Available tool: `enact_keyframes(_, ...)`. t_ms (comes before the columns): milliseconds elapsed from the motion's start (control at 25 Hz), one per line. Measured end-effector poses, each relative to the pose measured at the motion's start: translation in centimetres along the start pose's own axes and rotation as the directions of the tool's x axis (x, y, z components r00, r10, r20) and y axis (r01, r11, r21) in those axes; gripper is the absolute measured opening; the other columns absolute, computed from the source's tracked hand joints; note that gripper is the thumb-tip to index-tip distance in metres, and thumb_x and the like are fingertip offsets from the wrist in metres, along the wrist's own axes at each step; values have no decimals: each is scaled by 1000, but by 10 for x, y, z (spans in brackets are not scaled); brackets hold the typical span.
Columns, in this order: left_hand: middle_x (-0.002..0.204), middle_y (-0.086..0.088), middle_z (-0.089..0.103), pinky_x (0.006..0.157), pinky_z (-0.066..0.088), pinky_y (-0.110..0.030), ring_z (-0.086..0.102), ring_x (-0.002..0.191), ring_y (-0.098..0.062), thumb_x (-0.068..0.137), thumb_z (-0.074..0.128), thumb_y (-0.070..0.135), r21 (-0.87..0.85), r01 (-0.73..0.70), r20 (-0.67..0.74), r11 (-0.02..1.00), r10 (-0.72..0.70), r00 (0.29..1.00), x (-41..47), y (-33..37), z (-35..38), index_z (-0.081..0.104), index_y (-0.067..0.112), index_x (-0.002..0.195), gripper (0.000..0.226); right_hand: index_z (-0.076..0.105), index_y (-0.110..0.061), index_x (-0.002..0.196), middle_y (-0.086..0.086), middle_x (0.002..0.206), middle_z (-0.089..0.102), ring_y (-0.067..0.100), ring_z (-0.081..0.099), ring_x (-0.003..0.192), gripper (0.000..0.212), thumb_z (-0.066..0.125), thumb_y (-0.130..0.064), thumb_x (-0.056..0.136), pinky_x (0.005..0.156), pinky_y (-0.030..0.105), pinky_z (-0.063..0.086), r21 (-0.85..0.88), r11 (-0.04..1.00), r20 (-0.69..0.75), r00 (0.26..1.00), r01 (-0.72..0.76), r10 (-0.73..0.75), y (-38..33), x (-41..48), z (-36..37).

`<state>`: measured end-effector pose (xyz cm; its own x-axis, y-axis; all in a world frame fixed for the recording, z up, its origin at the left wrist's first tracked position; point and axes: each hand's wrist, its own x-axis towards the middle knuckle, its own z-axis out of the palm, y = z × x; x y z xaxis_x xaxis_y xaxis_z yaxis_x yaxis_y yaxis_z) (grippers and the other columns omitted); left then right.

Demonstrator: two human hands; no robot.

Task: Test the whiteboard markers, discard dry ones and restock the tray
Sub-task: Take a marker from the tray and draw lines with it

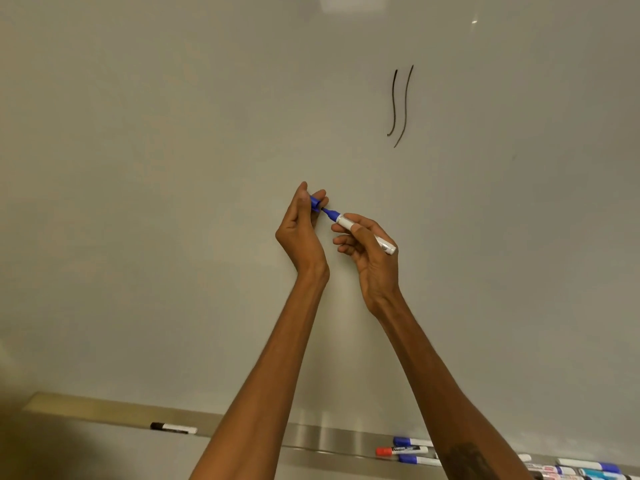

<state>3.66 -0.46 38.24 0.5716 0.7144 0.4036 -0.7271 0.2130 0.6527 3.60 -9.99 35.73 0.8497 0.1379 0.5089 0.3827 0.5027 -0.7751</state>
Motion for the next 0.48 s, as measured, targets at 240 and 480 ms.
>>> enact_keyframes(240,101,-7,77,96,56,-40,74,96,-23,101,55,24,33,48,3,998,-48,999,-6,-3,-24,69,13,120,26,67,-7,115,19,104,72,25,70,82,21,56,-10,97,77,31,59,-15,999,-2,1000,-30,30,16,-9,14)
enact_keyframes(480,97,2,78,96,56,-38,73,98,-18,102,52,26,97,54,-40,994,-50,998,-9,-5,-49,71,16,117,25,69,-15,113,9,97,75,24,71,87,20,61,-13,95,86,34,58,-46,997,-8,999,-54,54,35,-17,31)
